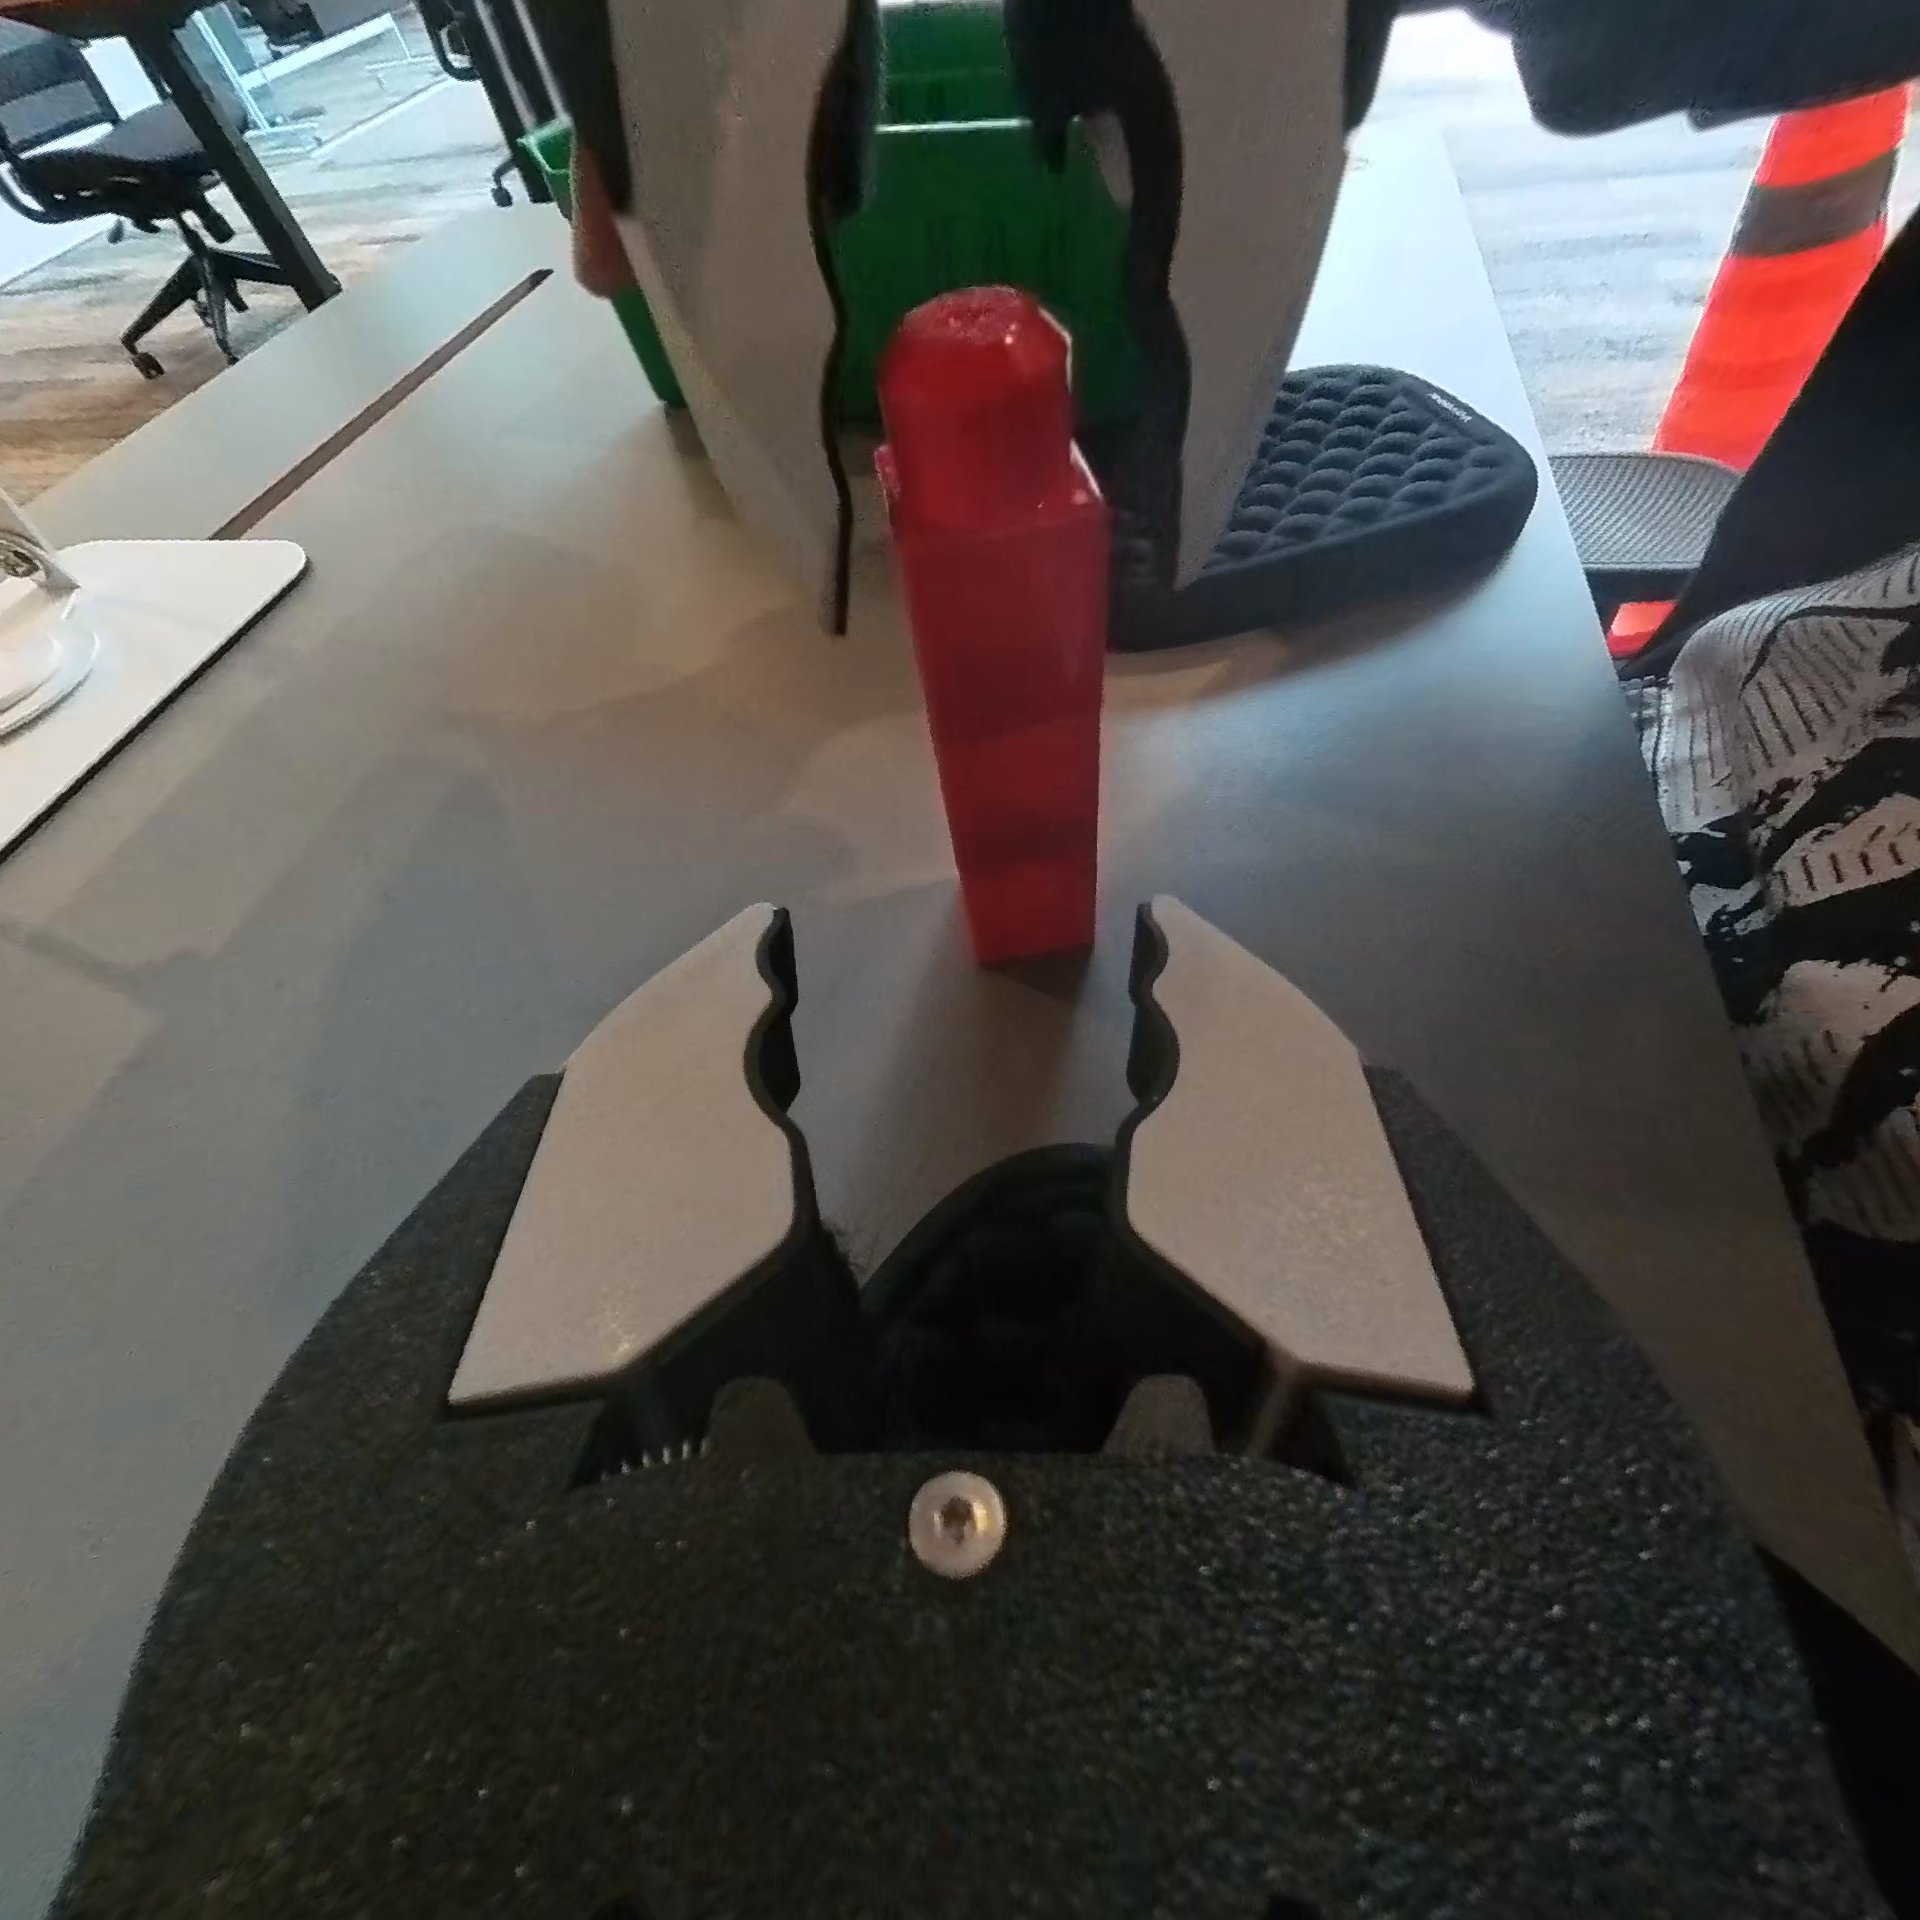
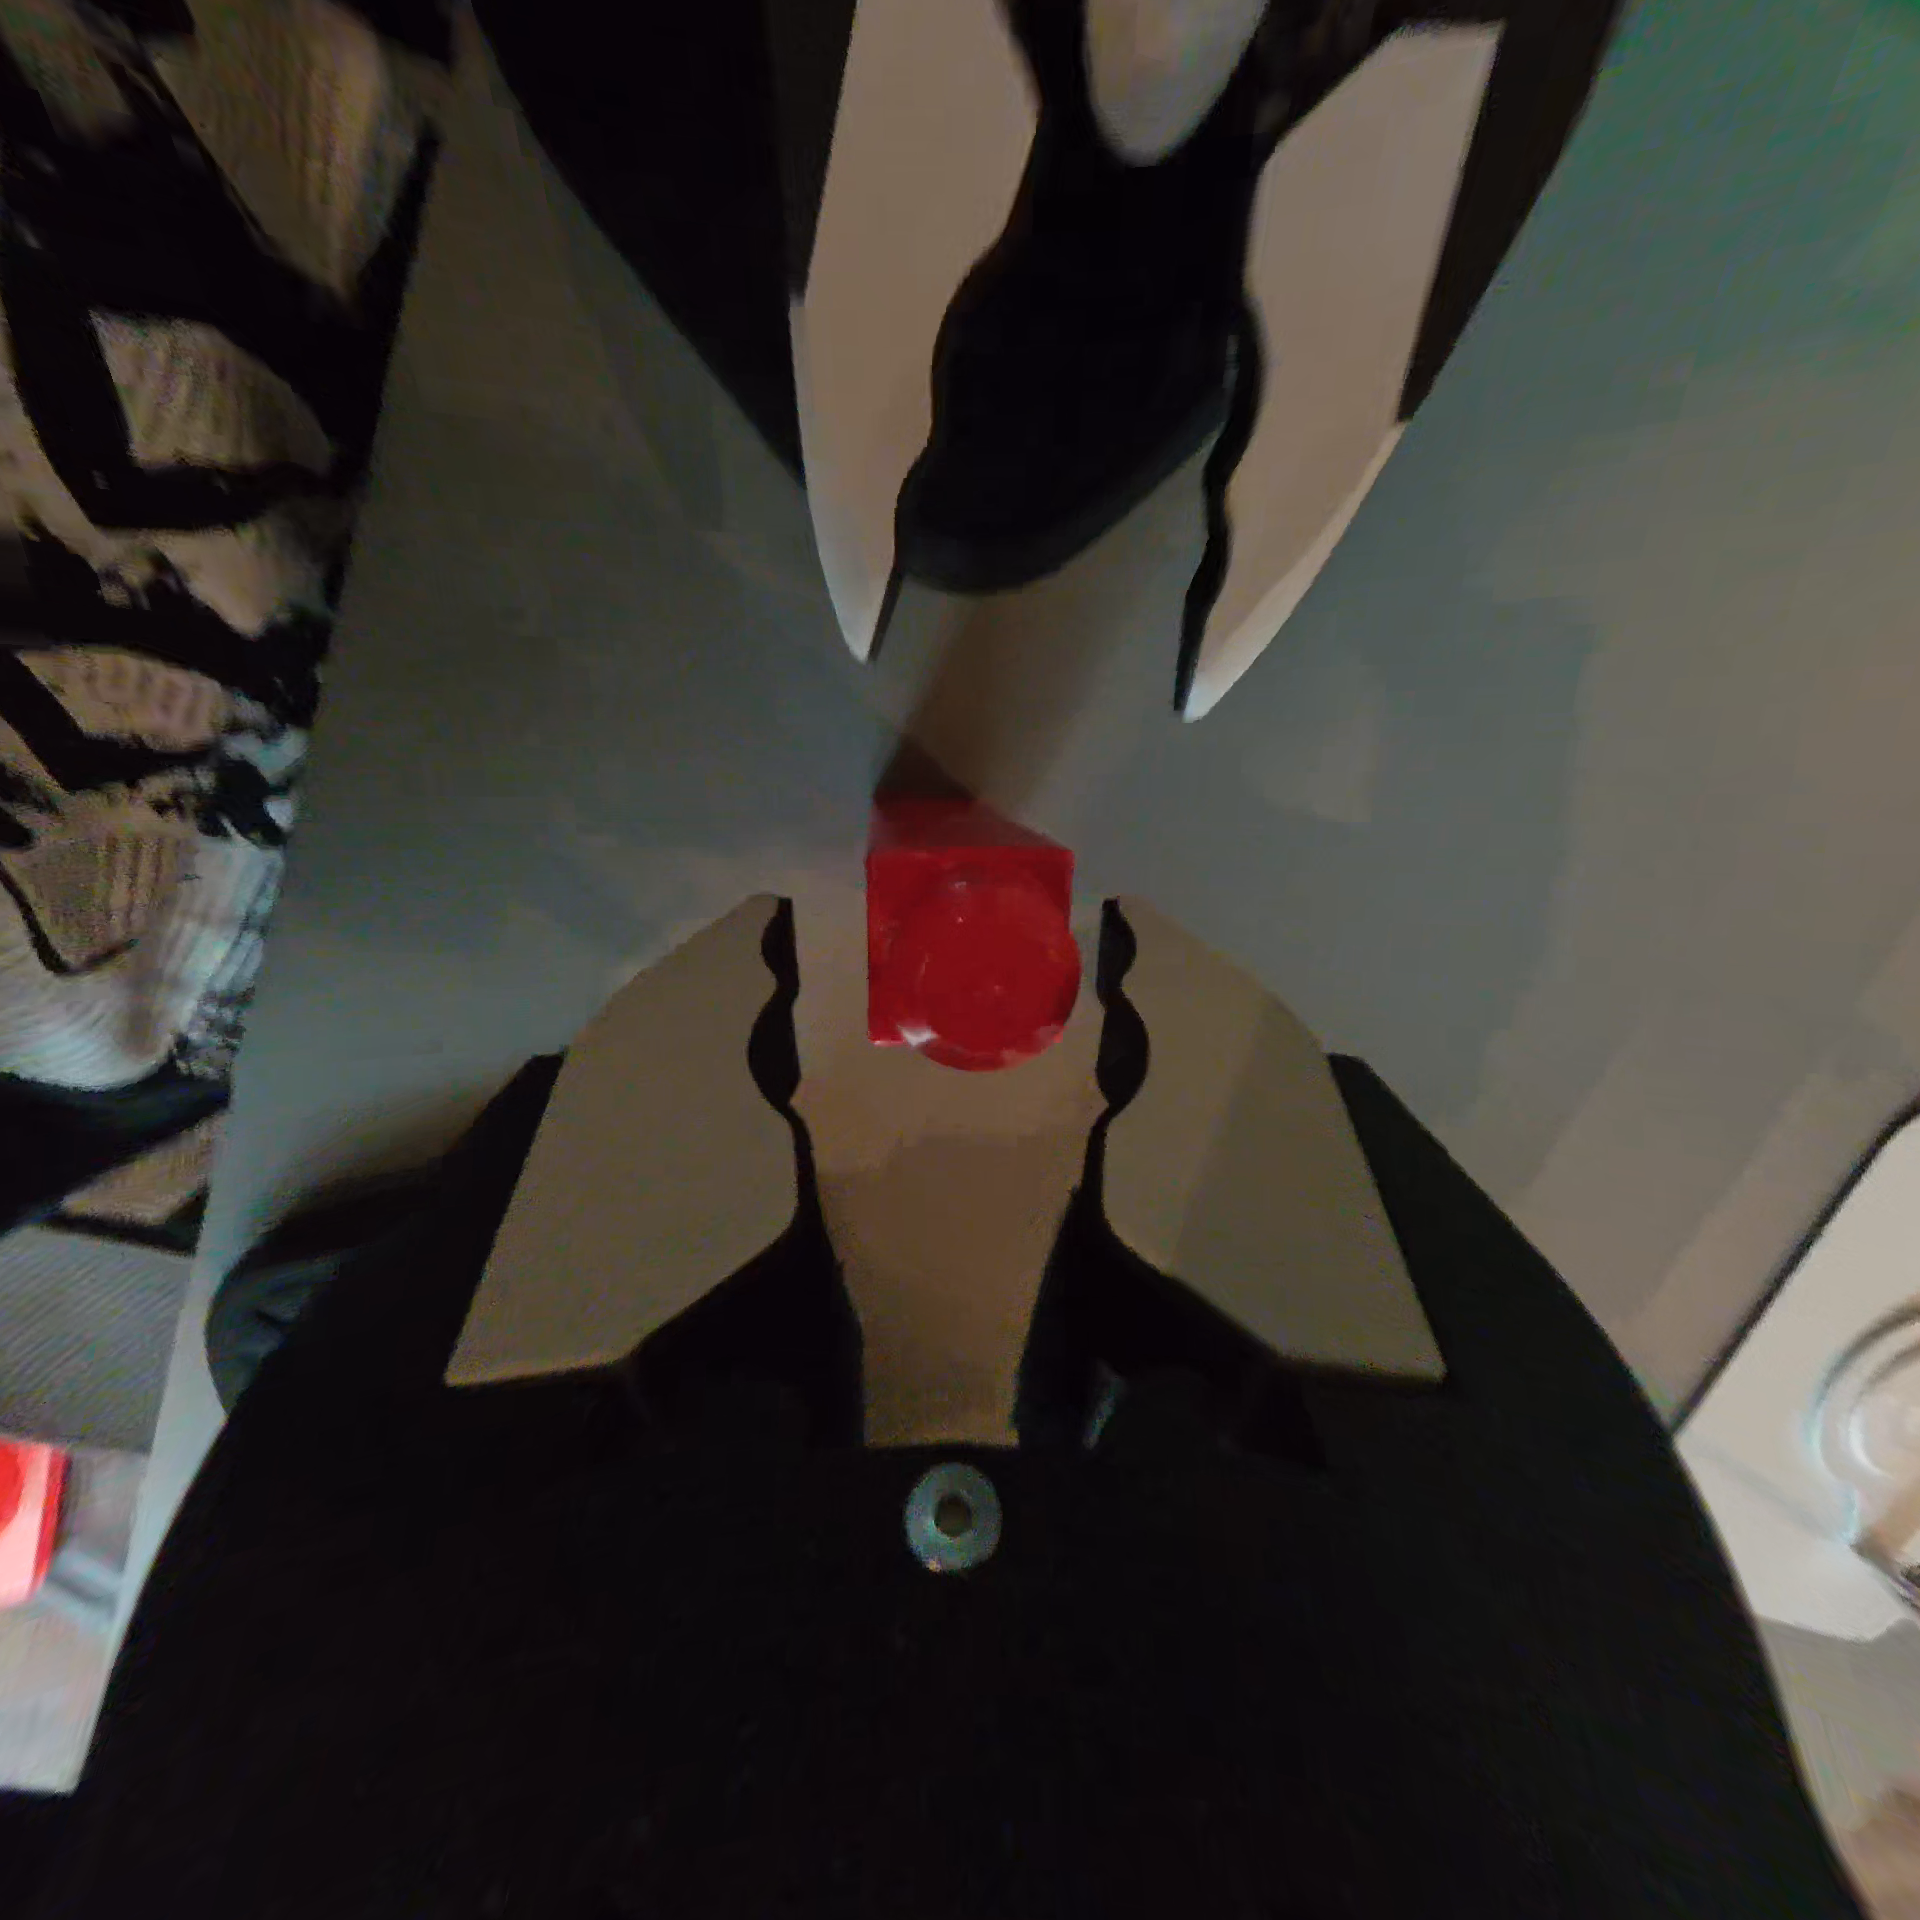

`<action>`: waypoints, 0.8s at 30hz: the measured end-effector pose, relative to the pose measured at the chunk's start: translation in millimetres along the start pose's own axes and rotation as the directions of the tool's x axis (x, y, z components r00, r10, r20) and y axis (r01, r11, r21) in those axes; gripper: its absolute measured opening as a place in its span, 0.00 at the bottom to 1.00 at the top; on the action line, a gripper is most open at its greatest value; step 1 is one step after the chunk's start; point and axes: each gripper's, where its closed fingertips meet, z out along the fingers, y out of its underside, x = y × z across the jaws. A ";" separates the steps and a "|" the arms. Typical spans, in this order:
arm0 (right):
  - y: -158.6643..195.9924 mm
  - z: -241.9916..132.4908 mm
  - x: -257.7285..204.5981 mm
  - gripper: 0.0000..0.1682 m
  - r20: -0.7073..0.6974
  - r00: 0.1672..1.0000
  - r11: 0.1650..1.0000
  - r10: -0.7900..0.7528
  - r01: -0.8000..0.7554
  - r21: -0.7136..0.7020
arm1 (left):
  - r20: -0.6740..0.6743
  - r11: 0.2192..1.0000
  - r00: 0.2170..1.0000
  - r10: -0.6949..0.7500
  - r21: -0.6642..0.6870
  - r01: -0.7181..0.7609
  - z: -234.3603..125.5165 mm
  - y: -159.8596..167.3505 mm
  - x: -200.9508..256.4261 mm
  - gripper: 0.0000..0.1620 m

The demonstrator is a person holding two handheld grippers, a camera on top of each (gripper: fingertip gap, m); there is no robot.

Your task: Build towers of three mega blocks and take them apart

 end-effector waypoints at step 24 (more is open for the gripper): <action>-5.7 -2.1 4.0 0.31 -0.080 0.994 0.883 0.076 -0.030 0.469 | 0.012 1.000 1.000 -0.007 0.006 0.007 -0.3 -0.2 -1.9 0.38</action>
